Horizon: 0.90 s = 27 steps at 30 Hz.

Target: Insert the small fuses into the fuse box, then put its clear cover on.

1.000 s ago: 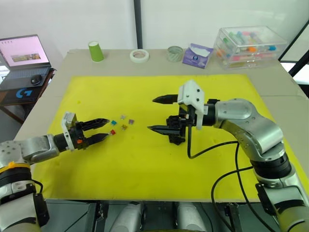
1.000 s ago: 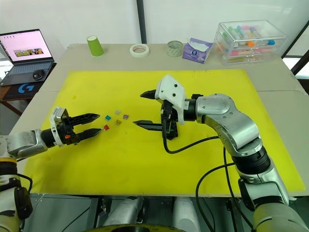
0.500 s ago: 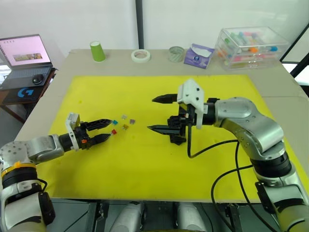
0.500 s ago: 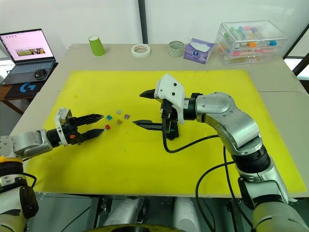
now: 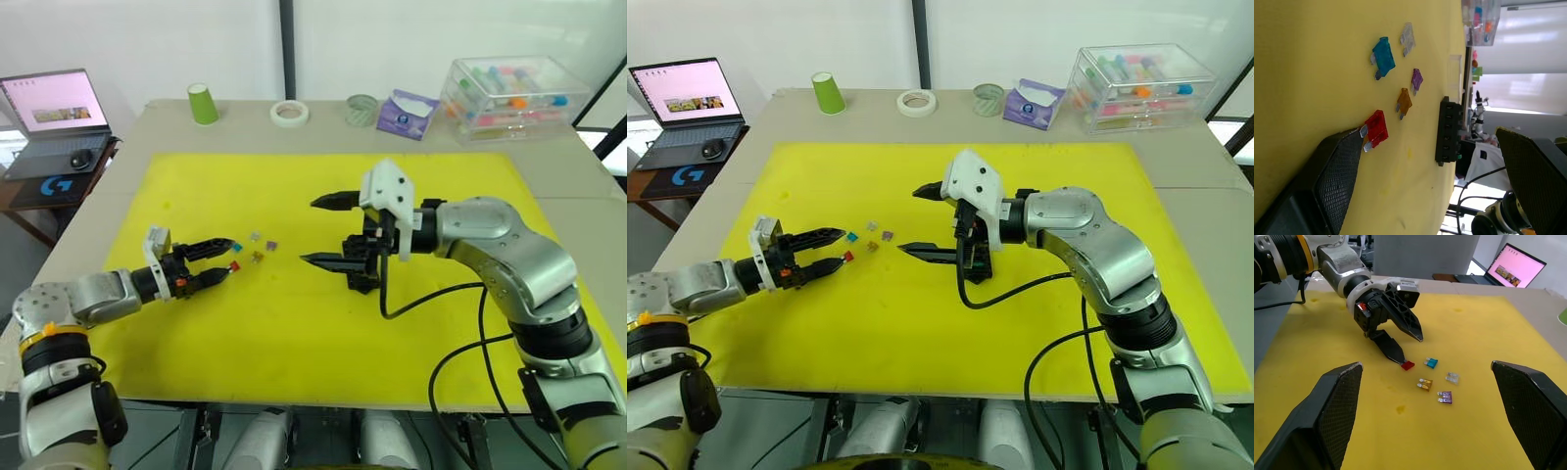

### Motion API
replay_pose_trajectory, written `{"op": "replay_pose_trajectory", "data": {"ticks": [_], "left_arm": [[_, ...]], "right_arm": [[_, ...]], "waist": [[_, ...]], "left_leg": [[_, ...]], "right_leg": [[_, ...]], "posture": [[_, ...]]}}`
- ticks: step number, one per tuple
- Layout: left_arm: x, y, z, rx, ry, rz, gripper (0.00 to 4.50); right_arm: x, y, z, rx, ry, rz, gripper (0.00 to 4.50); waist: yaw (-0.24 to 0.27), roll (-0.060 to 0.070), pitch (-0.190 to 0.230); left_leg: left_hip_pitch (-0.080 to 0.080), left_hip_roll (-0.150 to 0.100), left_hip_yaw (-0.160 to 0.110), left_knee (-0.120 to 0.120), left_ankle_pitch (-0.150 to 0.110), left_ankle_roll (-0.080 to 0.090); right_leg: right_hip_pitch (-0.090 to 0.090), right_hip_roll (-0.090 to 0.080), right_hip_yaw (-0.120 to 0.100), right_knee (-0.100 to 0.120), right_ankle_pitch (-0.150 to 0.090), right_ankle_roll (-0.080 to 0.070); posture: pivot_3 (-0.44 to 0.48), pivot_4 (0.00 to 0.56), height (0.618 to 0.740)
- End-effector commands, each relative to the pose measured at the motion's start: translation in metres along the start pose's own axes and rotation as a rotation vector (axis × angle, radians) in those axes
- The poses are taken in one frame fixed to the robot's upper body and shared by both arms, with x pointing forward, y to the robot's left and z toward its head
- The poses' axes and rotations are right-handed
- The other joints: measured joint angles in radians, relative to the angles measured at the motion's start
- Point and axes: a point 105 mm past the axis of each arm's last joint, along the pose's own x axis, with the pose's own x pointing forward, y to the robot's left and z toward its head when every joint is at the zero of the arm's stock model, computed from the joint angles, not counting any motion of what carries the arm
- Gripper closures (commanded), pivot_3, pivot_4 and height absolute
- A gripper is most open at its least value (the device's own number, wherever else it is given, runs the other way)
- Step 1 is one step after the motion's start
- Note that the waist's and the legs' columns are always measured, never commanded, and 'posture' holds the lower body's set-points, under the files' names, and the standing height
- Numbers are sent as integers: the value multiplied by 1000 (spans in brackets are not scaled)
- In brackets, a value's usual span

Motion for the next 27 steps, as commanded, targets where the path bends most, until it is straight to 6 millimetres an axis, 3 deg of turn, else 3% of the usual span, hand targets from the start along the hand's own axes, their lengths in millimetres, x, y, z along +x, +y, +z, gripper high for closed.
{"op": "replay_pose_trajectory", "data": {"ticks": [1, 7, 11, 17, 21, 24, 27], "left_arm": [[3, 5, -3, -16, 17, 11, 0], [3, 6, -5, -16, 26, 14, 0], [2, 12, -6, -22, 27, 44, 867], [0, 15, -8, -17, 30, 62, 867], [0, 15, -9, -26, 37, 57, 1822], [0, 19, -11, -23, 43, 78, 2860], [1, 22, -12, -27, 40, 90, 2860]], "right_arm": [[-6, 0, 15, -55, -34, -10, 50], [-6, 0, 15, -54, -33, -11, 50], [-6, 0, 15, -53, -35, -11, 0], [-5, 0, 15, -55, -37, -11, 0], [-5, 0, 17, -57, -35, -8, 0], [-5, 0, 19, -57, -35, -3, 0], [-4, -1, 21, -58, -36, -3, 0]], "waist": [[3, 0, 0], [3, 0, 0], [1, 0, 0], [-1, 0, 0], [-5, 0, 0], [-13, 0, 0], [-14, 0, 0]], "left_leg": [[0, 0, 0, 0, 0, 0], [0, 0, 0, 0, 0, 0], [0, 0, 0, 0, 0, 0], [0, 0, 0, 0, 0, 0], [0, 0, 0, 0, 0, 0], [0, 0, 0, -1, 0, 0], [0, 0, 0, -1, 0, 0]], "right_leg": [[0, 0, 0, 0, 0, 0], [0, 0, 0, 0, 0, 0], [0, 0, 0, 0, 0, 0], [0, 0, 0, 0, 0, 0], [0, 0, 0, 0, 0, 0], [-1, 0, 0, 0, 0, 0], [-1, 0, 0, 0, 0, 0]], "posture": [[0, 150, 740], [0, 150, 740], [0, 150, 740], [0, 150, 740], [0, 150, 740], [0, 150, 740], [0, 150, 740]]}}
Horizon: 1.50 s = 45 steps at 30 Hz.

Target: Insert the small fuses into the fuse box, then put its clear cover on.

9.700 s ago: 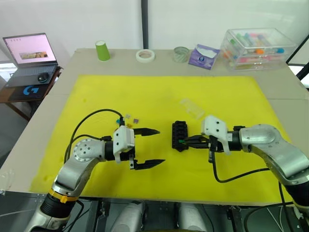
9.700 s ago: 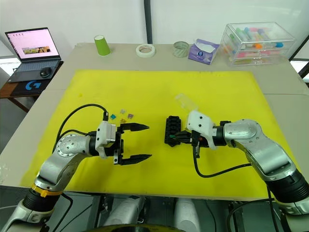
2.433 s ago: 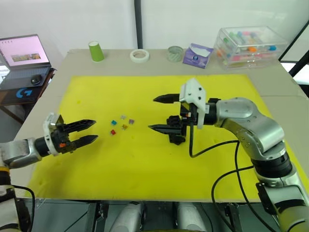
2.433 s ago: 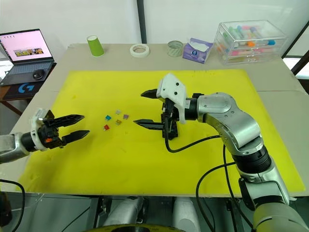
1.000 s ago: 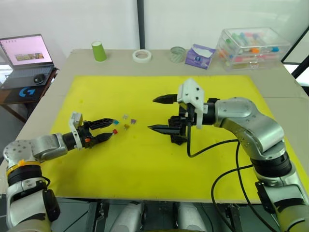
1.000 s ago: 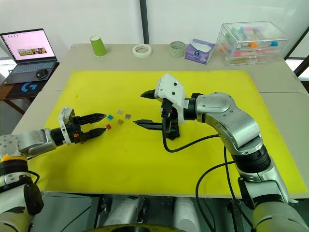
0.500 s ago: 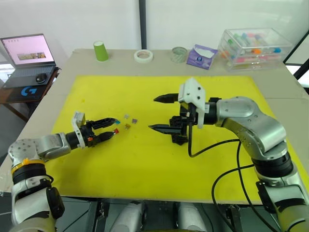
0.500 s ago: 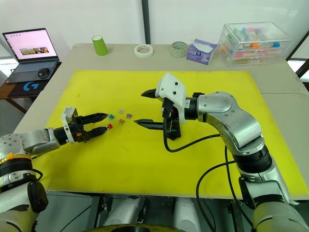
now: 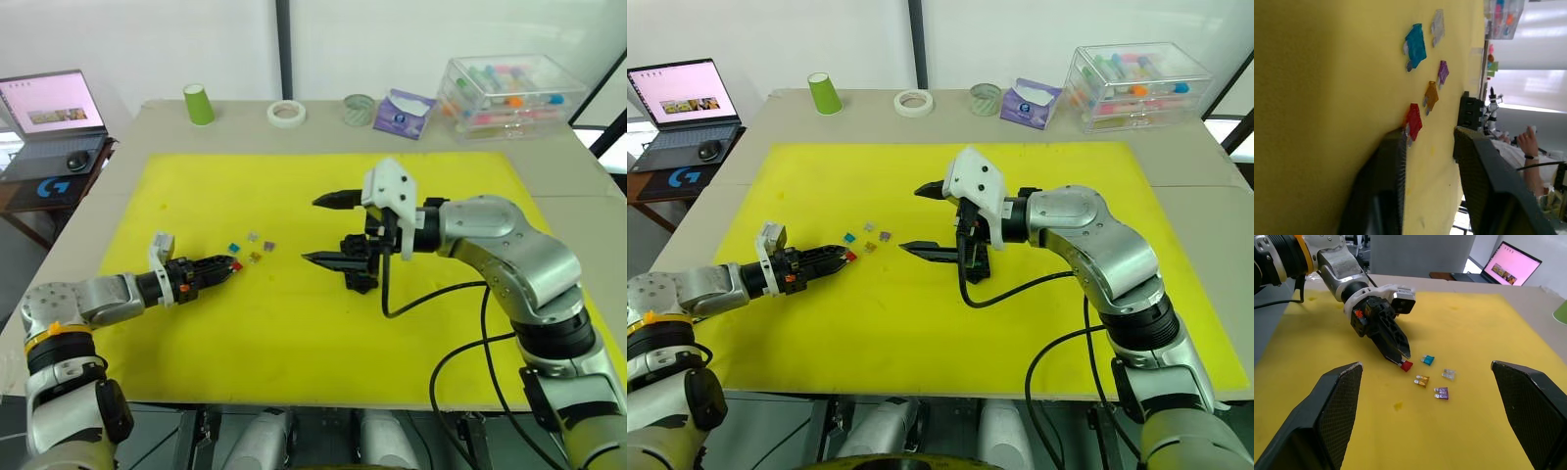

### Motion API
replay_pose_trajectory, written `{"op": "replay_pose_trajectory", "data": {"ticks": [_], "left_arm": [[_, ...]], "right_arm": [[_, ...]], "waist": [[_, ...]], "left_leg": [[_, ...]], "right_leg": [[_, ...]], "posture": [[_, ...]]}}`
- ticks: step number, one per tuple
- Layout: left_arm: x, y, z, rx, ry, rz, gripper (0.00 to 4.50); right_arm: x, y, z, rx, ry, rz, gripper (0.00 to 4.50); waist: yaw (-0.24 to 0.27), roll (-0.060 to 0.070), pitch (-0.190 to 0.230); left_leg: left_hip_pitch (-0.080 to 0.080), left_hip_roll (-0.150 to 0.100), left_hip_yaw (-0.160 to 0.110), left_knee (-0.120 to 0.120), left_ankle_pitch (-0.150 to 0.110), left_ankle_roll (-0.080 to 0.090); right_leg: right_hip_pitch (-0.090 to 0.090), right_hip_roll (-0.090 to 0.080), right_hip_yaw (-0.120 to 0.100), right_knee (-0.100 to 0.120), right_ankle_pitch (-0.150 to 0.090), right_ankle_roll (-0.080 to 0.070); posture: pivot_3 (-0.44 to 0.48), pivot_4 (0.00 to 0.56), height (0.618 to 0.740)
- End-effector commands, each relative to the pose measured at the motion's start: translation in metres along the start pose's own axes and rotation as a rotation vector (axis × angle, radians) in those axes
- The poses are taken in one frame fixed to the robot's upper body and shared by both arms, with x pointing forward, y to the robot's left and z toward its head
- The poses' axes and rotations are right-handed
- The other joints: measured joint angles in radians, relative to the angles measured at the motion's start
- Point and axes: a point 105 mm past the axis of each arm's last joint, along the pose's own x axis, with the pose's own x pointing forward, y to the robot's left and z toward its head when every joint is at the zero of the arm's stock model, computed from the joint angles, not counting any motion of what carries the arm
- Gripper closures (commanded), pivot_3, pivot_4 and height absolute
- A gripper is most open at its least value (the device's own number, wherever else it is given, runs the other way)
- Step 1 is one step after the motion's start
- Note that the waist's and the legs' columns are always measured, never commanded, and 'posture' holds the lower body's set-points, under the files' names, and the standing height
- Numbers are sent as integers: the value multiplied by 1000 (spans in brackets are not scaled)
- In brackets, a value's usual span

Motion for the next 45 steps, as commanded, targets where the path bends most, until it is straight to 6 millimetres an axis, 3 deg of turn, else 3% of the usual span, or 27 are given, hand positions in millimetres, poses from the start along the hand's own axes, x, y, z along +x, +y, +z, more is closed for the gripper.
{"op": "replay_pose_trajectory", "data": {"ticks": [1, 11, 14, 17, 26, 34, 41, 43, 45], "left_arm": [[2, 10, -7, -30, 18, 18, 2860], [4, 22, -7, -52, -1, 63, 2860], [4, 31, -8, -72, -14, 97, 3426], [3, 34, -10, -74, -11, 109, 4416], [3, 35, -12, -83, -7, 113, 4464], [-5, -4, -9, 11, -8, -72, 4464], [-23, -81, -32, 384, 48, -322, 4464], [-22, -95, -41, 459, 67, -362, 4464], [-17, -119, -41, 587, -44, -439, 4464]], "right_arm": [[-2, 1, 20, -65, -43, 4, 0], [-2, 2, 17, -65, -40, 6, 0], [-3, 3, 16, -65, -38, 7, 0], [-3, 3, 14, -64, -36, 5, 0], [-3, 3, 15, -66, -33, 6, 0], [-6, 2, 20, -48, -36, 12, 0], [-34, -1, 21, 164, -80, 17, 0], [-39, 0, 21, 225, -100, 16, 0], [-45, -2, 22, 318, -143, -4, 0]], "waist": [[0, 0, 0], [1, 0, 0], [1, 1, -1], [0, 4, -3], [-1, 8, -7], [-4, 8, -7], [3, 5, -5], [2, 5, -5], [1, 5, -5]], "left_leg": [[0, 0, 0, 0, 0, 0], [0, 0, 0, 0, 0, 0], [0, 0, 0, 0, 0, 0], [1, 0, 0, 0, 0, 0], [1, 0, 0, -1, 0, 0], [1, 0, 1, -1, 0, 0], [0, 0, 0, -1, 0, 0], [0, 0, 0, -1, 0, 0], [0, 0, 0, -1, 0, 0]], "right_leg": [[0, 0, 0, 0, 0, 0], [0, 0, 0, 0, 0, 0], [0, 0, 0, 0, 0, 0], [1, 0, 0, 0, 0, 0], [0, 0, 0, 0, 0, 0], [0, 0, 1, 0, 0, 0], [1, 0, 2, -2, 0, 0], [1, 0, 2, -3, 0, 0], [1, -1, 2, -3, 0, 0]], "posture": [[0, 150, 740], [0, 150, 740], [0, 150, 740], [0, 150, 740], [0, 150, 740], [0, 150, 740], [0, 150, 740], [0, 150, 740], [0, 150, 740]]}}
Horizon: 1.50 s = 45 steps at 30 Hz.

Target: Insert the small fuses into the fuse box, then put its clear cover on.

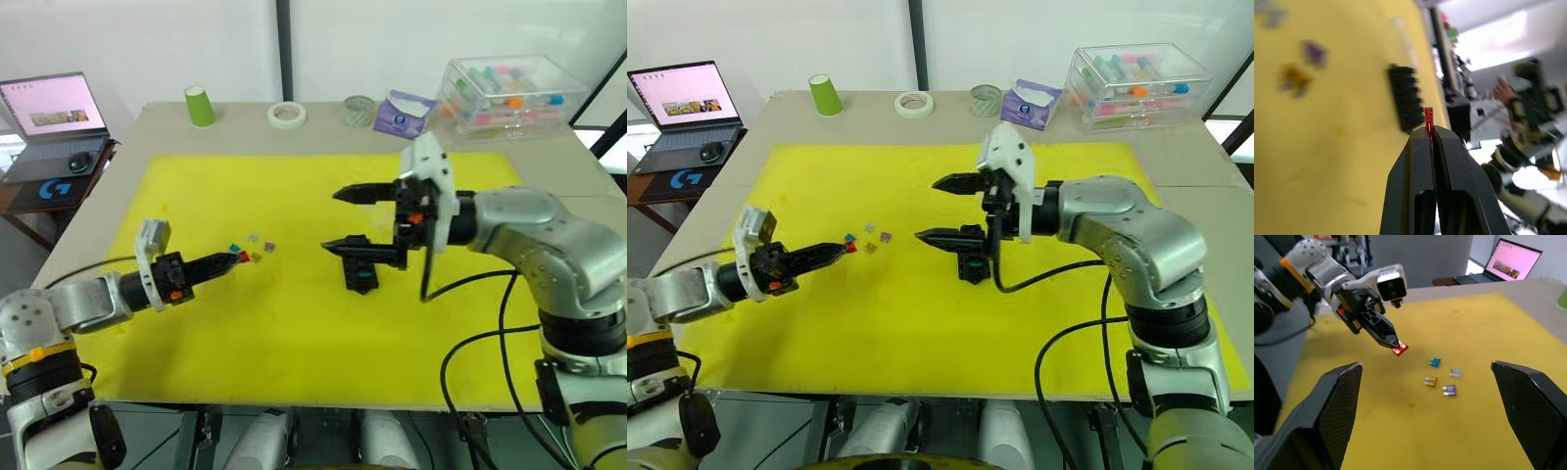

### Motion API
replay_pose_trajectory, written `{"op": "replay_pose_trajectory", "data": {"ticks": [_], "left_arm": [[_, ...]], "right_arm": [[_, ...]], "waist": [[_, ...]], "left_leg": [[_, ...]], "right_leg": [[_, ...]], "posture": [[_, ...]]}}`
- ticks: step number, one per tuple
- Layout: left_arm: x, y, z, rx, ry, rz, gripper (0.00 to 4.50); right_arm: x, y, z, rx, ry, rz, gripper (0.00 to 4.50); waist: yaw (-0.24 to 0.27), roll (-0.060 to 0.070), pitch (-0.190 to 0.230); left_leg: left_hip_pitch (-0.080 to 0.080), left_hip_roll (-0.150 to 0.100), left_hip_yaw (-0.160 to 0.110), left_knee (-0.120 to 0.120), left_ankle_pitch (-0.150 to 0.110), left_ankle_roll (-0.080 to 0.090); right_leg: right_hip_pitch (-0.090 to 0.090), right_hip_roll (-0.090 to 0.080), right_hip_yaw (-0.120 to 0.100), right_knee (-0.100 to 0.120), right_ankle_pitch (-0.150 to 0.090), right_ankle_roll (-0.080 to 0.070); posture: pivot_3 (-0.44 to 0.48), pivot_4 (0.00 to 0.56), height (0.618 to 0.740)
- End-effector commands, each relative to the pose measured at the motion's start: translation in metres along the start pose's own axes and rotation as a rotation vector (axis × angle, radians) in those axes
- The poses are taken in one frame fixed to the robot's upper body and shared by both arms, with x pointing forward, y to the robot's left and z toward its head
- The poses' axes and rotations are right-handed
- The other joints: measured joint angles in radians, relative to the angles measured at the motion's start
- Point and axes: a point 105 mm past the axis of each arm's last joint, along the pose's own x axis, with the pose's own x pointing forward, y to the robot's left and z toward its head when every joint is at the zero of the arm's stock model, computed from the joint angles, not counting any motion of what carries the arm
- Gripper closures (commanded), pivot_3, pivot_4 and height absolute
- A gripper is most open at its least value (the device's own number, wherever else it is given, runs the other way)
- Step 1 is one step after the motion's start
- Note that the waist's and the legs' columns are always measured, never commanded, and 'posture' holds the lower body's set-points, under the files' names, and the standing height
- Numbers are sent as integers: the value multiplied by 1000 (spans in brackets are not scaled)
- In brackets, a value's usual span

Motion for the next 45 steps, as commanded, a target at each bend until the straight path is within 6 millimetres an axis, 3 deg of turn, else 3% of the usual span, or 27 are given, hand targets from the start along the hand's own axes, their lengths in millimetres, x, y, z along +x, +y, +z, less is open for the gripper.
{"op": "replay_pose_trajectory", "data": {"ticks": [1, 5, 12, 14, 16, 34, 37, 39, 45], "left_arm": [[15, -37, 15, 225, -139, -112, 4464], [43, -54, 7, 383, -66, -149, 4464], [59, -71, 13, 411, -155, -279, 4464], [62, -73, 14, 416, -164, -301, 4500], [64, -75, 15, 422, -172, -317, 4500], [77, -85, 18, 423, -169, -395, 4500], [78, -86, 18, 419, -166, -404, 4500], [78, -86, 17, 418, -163, -404, 4500], [78, -86, 18, 415, -164, -407, 4500]], "right_arm": [[-11, 3, 13, 84, -90, -11, 0], [-17, -3, 22, 234, -231, -55, 0], [-18, 2, 18, 363, -322, -85, 0], [-15, 4, 15, 377, -330, -96, 434], [-13, 6, 14, 391, -334, -97, 879], [7, 17, 24, 508, -405, -21, 879], [8, 17, 24, 508, -408, -27, 1369], [8, 17, 25, 509, -409, -28, 2010], [8, 17, 24, 515, -411, -34, 2010]], "waist": [[2, 0, 0], [0, -1, 1], [0, -1, 1], [0, -1, 1], [0, -1, 1], [-1, -1, 1], [0, -1, 1], [-2, -1, 1], [-1, -1, 1]], "left_leg": [[0, 0, 0, 0, 0, 0], [0, 1, 1, 0, 0, 0], [0, 1, 2, -1, 0, 0], [0, 2, 2, -1, 0, 0], [0, 1, 2, -1, 0, 0], [0, 1, 2, -1, 0, 0], [0, 1, 2, -1, 0, 0], [0, 2, 2, -1, 0, 0], [0, 2, 2, -1, 0, 0]], "right_leg": [[0, 0, 0, 0, 0, 0], [0, 1, 0, 0, 0, 0], [0, 1, 1, -1, 0, 0], [0, 1, 1, -1, 0, 0], [0, 1, 1, -1, 0, 0], [0, 2, 0, -1, 0, 0], [0, 2, 0, -1, 0, 0], [0, 2, 0, -1, 0, 0], [0, 2, 0, -1, 0, 0]], "posture": [[0, 150, 740], [0, 150, 740], [0, 150, 740], [0, 150, 740], [0, 150, 740], [0, 150, 740], [0, 150, 740], [0, 150, 740], [0, 150, 740]]}}
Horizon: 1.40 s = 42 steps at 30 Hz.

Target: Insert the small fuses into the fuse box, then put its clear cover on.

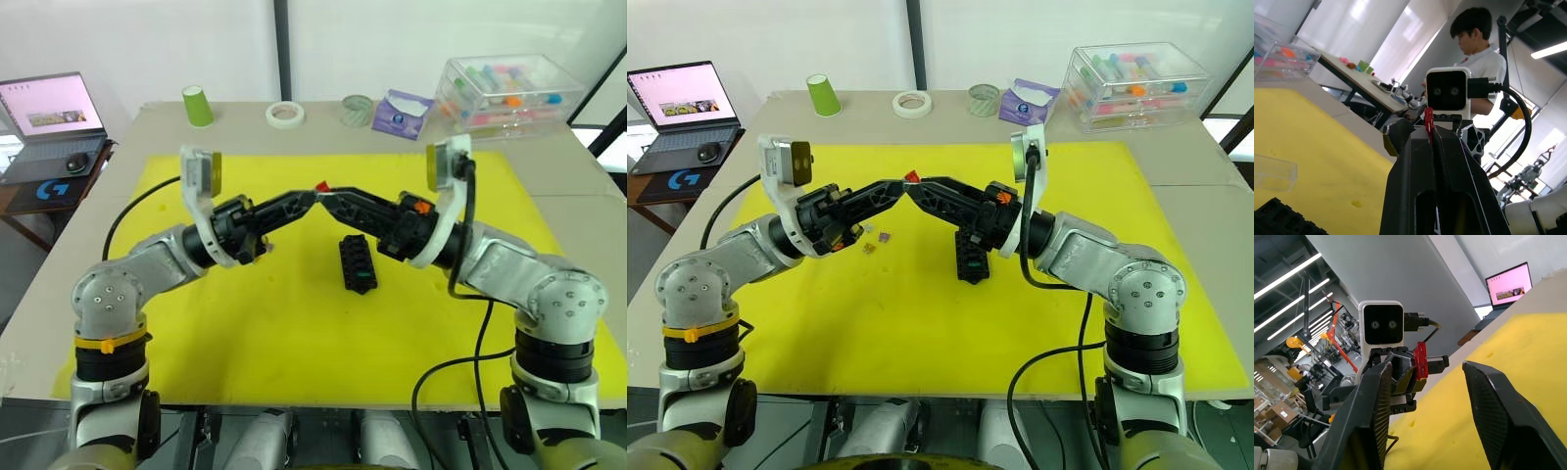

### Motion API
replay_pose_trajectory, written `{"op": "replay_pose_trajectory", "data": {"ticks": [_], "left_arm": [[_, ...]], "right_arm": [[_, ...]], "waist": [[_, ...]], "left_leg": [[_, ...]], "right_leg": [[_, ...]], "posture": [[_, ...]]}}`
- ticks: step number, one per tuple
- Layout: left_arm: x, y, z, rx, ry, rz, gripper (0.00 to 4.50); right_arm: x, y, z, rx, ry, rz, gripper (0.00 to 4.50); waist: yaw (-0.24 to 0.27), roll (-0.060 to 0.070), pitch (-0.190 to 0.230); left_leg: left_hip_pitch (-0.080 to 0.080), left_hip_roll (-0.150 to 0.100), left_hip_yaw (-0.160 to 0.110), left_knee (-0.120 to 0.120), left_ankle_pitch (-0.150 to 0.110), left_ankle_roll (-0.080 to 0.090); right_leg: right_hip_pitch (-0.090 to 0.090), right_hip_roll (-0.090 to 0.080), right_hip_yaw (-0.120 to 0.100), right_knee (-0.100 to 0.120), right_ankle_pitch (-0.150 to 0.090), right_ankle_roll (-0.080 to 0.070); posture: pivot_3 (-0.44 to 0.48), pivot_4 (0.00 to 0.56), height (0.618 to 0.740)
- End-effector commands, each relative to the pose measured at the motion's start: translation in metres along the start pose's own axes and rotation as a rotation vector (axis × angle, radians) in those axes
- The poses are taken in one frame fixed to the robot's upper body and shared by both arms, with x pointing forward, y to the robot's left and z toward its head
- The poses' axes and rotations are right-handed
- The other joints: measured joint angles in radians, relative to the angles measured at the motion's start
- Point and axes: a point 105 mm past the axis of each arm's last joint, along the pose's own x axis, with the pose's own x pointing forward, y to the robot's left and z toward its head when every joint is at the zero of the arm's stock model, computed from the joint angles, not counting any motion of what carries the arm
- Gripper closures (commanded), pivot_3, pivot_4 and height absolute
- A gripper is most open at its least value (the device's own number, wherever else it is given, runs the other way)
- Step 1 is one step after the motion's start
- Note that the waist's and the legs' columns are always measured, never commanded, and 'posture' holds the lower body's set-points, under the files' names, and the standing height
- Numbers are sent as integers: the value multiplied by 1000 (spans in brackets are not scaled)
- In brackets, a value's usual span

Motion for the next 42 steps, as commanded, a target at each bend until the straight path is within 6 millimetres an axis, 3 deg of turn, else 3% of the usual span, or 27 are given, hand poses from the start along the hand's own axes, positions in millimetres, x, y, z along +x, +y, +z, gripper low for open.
{"op": "replay_pose_trajectory", "data": {"ticks": [1, 8, 11, 16, 28, 31, 37, 42], "left_arm": [[2, -7, 7, 21, -23, -31, 4500], [4, -6, 8, 23, -26, -30, 4500], [3, -6, 7, 22, -25, -27, 4500], [3, -7, 6, 22, -19, -31, 4500], [1, -5, 3, 14, 8, -12, 4500], [0, -5, 1, 1, 33, -11, 3845], [-17, -11, -6, 14, 132, -5, 1744], [-30, -12, -26, 253, 341, 18, 27]], "right_arm": [[0, 10, 6, -21, -21, 34, 2010], [-2, 10, 7, -17, -19, 31, 2010], [-3, 10, 6, -15, -18, 31, 2576], [-2, 11, 5, -13, -11, 38, 4376], [-2, 11, 5, -7, -13, 39, 4450], [-3, 11, 6, -11, -11, 37, 4500], [-12, 6, 9, -70, 52, 20, 4500], [-33, -10, 11, -315, 280, -46, 4500]], "waist": [[0, 0, 0], [0, 0, 0], [0, 0, 0], [0, 0, 0], [0, 0, 0], [0, 0, 0], [-1, 0, 0], [3, 2, 3]], "left_leg": [[0, 0, 0, 0, 0, 0], [0, 0, 0, 0, 0, 0], [0, 0, 0, 0, 0, 0], [0, 0, 0, 0, 0, 0], [0, 0, 0, 0, 0, 0], [0, 0, 0, 0, 0, 0], [0, 0, 0, 0, 0, 0], [0, 0, 0, -1, 0, 0]], "right_leg": [[0, 0, 0, 0, 0, 0], [0, 0, 0, 0, 0, 0], [0, 0, 0, 0, 0, 0], [0, 0, 0, 0, 0, 0], [0, 0, 0, 0, 0, 0], [0, 0, 0, 0, 0, 0], [0, 0, 0, 0, 0, 0], [-1, 1, 0, -1, 0, 0]], "posture": [[0, 150, 740], [0, 150, 740], [0, 150, 740], [0, 150, 740], [0, 150, 740], [0, 150, 740], [0, 150, 740], [0, 150, 740]]}}
